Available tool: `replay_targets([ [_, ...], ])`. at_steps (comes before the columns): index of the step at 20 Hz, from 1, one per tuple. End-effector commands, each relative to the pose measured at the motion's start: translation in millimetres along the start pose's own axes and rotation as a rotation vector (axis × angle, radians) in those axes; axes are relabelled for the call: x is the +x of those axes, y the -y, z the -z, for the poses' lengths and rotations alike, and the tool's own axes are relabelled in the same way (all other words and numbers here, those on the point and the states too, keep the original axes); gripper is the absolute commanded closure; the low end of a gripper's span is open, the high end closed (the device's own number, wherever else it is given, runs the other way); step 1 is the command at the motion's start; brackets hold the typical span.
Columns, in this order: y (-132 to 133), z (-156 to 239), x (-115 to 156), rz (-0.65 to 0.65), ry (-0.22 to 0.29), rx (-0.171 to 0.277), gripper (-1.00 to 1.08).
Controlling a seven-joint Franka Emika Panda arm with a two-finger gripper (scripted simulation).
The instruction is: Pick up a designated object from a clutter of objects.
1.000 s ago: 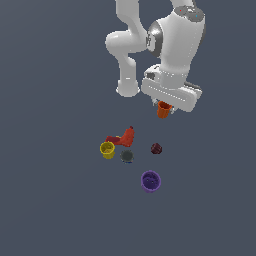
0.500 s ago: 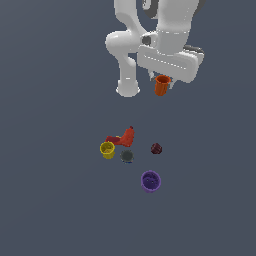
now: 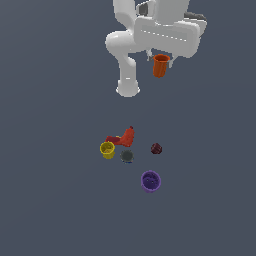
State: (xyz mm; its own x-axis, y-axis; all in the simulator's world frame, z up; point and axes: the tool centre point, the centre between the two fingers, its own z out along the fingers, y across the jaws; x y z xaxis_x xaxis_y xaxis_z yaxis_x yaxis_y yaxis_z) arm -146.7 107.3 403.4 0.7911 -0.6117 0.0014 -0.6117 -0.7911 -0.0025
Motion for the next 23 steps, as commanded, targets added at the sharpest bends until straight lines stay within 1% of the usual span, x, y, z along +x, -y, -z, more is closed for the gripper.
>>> replay_targets([
  [1, -4.0, 10.1, -1.8, 0.000, 0.001, -0.001, 1.08],
  [6, -7.6, 20.2, -3.2, 0.001, 0.001, -0.002, 1.08],
  [11, -7.1, 20.4, -2.4, 0.001, 0.001, -0.002, 1.08],
  [23, -1.9, 36.9, 13.0, 0.000, 0.001, -0.003, 1.08],
])
